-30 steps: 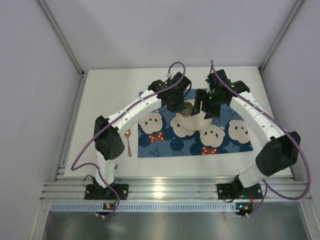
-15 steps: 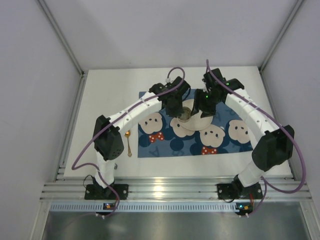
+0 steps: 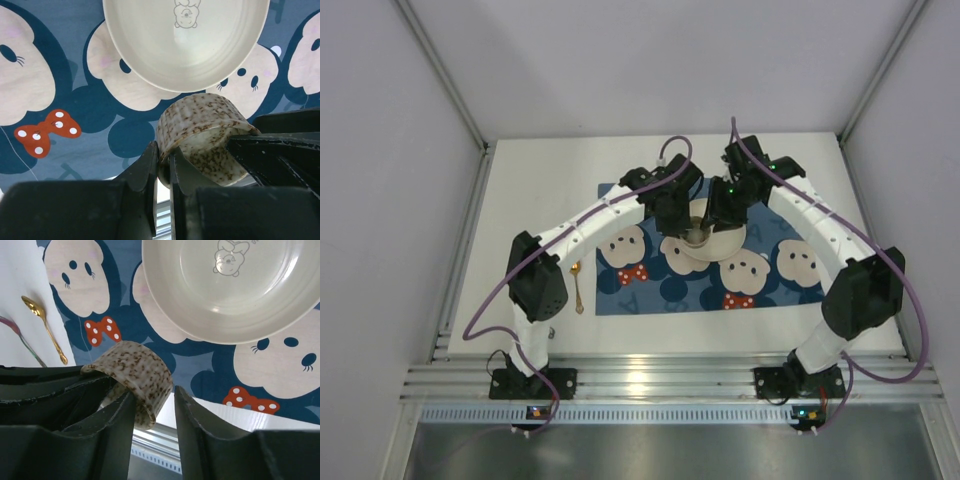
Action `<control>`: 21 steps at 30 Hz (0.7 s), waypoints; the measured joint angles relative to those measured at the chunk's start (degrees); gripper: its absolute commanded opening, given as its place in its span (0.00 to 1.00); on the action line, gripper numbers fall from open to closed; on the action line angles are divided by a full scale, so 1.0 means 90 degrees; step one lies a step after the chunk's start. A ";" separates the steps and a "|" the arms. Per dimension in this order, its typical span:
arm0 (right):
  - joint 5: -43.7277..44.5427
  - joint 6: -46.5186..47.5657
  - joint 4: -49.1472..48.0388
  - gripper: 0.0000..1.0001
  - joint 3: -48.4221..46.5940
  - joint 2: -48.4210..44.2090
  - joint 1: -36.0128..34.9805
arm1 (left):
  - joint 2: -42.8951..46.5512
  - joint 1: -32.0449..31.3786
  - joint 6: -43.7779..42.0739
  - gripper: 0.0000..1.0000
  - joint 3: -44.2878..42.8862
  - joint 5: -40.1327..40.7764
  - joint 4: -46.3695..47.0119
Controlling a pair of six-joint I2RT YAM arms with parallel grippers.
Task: Set the dinner table for one person
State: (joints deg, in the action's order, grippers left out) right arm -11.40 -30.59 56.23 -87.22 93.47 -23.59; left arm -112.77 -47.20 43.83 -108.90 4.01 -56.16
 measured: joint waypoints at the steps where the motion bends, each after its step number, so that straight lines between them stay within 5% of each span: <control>1: -0.0019 -0.0010 -0.0019 0.29 0.0000 0.0002 -0.0005 | 0.0000 0.0000 -0.0002 0.00 0.0000 -0.0027 0.0039; 7: -0.0005 0.0114 -0.0041 0.00 0.0073 0.0002 -0.0041 | 0.0000 0.0049 -0.0100 0.00 0.0000 -0.0148 0.0175; 21: 0.0631 0.0160 0.0066 0.00 0.0403 0.0165 -0.0061 | 0.0027 0.0032 -0.0143 0.36 0.0000 -0.0741 0.0653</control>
State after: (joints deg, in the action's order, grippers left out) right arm -5.72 -29.15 56.82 -83.59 94.96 -24.14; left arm -112.53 -46.92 42.54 -108.90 -2.66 -50.28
